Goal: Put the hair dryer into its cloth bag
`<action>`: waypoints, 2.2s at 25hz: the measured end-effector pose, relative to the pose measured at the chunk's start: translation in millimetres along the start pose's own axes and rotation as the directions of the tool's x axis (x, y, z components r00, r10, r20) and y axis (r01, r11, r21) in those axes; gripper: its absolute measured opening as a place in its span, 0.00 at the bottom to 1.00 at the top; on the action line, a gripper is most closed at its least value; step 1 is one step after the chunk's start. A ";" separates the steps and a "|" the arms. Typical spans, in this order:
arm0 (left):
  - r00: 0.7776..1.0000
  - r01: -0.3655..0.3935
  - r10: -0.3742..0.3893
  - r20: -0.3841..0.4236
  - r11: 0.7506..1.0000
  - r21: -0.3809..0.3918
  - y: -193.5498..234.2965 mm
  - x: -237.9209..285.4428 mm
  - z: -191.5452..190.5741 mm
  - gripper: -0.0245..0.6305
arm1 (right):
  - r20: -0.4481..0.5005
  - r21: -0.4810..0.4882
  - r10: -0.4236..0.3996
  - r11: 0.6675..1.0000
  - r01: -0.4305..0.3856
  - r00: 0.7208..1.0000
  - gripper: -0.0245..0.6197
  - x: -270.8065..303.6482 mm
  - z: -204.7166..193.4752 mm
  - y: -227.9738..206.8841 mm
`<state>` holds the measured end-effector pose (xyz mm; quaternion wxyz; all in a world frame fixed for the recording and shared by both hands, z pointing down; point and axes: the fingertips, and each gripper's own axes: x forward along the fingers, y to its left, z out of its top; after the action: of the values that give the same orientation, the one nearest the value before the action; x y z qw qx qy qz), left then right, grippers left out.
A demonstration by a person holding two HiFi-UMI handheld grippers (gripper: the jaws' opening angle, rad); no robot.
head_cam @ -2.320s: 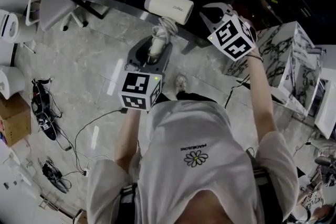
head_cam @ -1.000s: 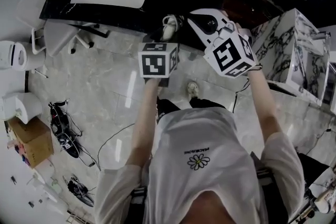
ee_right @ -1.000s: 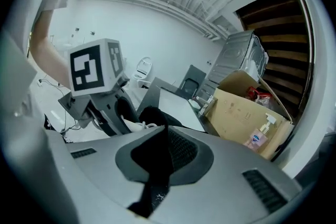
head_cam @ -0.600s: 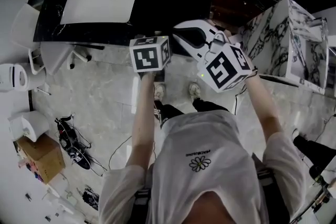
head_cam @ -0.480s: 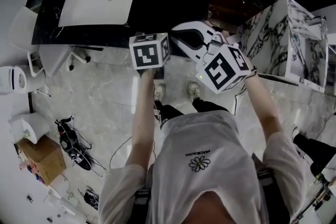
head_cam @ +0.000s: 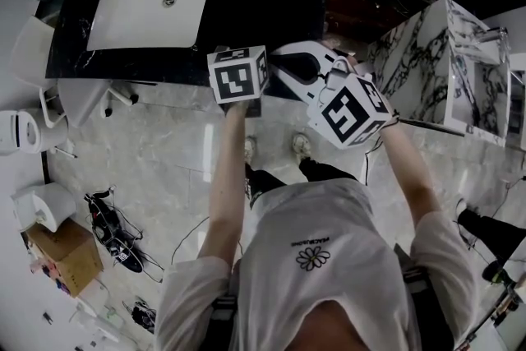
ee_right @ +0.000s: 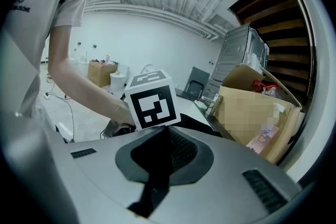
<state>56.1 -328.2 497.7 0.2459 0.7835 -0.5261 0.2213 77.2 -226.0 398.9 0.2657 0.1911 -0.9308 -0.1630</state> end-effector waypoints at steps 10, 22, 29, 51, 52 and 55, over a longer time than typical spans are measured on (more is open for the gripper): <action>0.999 -0.005 0.005 0.045 1.000 0.005 2.9 -40.0 -12.8 0.45 | -0.014 -0.014 -0.003 1.000 0.003 1.000 0.07 -0.8 -1.8 2.6; 0.999 -0.017 0.017 -0.038 1.000 0.012 -2.2 -33.3 -28.1 0.28 | -0.014 -0.001 0.041 0.999 -0.041 0.999 0.07 3.0 0.5 21.4; 1.000 -0.006 0.006 -0.023 1.000 0.008 0.5 -17.7 -15.4 0.29 | -0.014 0.011 0.037 0.999 -0.037 0.999 0.07 2.8 0.5 16.9; 0.993 0.044 -0.049 0.109 0.998 0.047 -2.1 -101.5 -1.5 0.35 | -0.004 0.065 -0.183 0.981 0.183 0.983 0.20 -11.5 39.5 -4.5; 0.990 0.042 -0.050 0.128 0.997 0.058 0.1 -111.0 3.8 0.35 | -0.006 0.062 -0.214 0.975 0.214 0.977 0.20 -15.5 44.8 -8.2; 0.976 0.037 -0.057 0.211 0.994 0.101 10.2 -142.4 32.0 0.35 | -0.019 0.053 -0.318 0.946 0.318 0.948 0.20 -27.8 59.9 -20.1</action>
<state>-0.3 -249.4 388.1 0.1550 0.8259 -0.5194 0.1550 71.0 -219.1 330.5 0.2351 0.3467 -0.8906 -0.1769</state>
